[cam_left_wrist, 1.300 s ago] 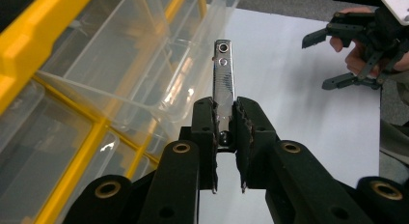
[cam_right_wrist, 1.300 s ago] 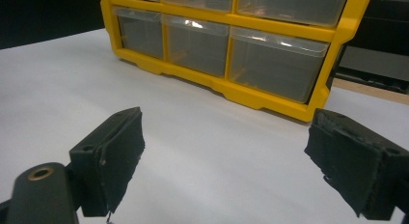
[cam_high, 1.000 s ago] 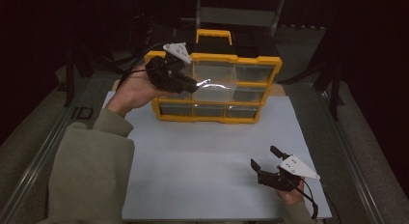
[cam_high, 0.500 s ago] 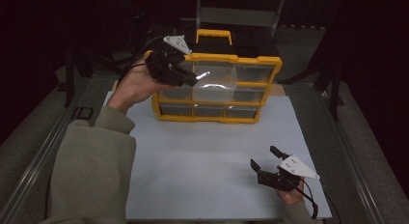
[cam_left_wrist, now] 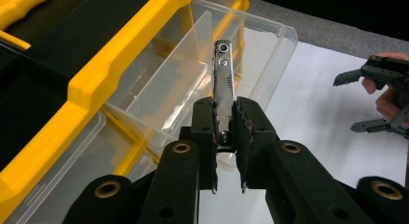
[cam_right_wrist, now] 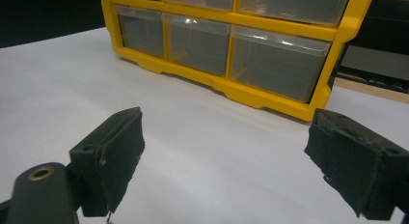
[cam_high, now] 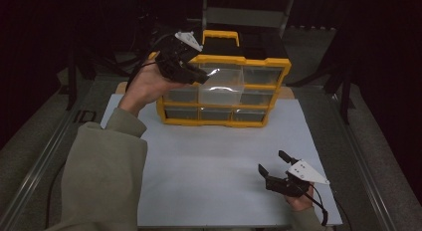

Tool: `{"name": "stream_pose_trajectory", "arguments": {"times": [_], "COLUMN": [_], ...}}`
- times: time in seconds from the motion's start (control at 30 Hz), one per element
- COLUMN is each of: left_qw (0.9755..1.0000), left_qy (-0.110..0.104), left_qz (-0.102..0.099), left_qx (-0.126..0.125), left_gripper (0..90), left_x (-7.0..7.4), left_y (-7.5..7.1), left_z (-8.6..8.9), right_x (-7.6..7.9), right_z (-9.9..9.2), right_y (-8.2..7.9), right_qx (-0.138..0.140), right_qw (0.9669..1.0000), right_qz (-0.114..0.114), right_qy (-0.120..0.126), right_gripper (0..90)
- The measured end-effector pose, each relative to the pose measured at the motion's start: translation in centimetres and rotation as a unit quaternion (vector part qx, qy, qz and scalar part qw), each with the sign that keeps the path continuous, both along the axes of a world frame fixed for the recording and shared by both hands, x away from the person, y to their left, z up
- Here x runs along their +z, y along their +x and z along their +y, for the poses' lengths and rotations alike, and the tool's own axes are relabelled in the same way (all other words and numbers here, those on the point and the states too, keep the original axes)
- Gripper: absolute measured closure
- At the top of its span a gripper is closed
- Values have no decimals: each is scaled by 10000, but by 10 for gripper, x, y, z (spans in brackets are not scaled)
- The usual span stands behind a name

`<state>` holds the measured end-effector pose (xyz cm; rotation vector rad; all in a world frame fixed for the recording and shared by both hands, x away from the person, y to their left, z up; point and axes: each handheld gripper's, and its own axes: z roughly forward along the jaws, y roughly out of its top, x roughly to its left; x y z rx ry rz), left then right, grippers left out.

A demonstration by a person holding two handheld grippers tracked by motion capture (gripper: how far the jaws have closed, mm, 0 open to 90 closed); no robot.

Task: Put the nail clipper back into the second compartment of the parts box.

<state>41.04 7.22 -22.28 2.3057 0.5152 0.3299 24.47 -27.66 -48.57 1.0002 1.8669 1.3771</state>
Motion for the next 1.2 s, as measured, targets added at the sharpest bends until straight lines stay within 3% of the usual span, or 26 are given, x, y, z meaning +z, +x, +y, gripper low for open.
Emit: {"name": "stream_pose_trajectory", "arguments": {"times": [0.47,0.63,0.67,0.7,0.73,0.83,1.0,1.2], "left_qw": [9997,9998,9994,9990,9988,9981,9972,9967], "left_qy": [30,-7,-142,-178,-211,-76,28,12], "left_qz": [1,49,90,13,68,116,253,282], "left_qx": [228,198,312,405,447,604,698,765], "left_gripper": [797,789,789,556,394,128,16,13], "left_x": [-1,-2,-3,-4,-4,-8,-12,-15], "left_y": [6,7,9,8,9,10,11,11], "left_z": [-3,-5,-5,-5,-5,-7,-5,0], "right_x": [0,0,0,0,0,0,0,0], "right_z": [1,1,1,1,1,0,1,0], "right_y": [0,0,0,-1,-1,-1,-1,-1], "right_qx": [24,19,20,26,28,18,25,18], "right_qw": [10000,10000,10000,10000,10000,10000,10000,10000], "right_qz": [3,2,1,-2,-6,-8,-5,-10], "right_qy": [-15,-11,-14,-15,-6,0,11,10], "right_gripper": [126,126,126,126,126,126,126,126]}}
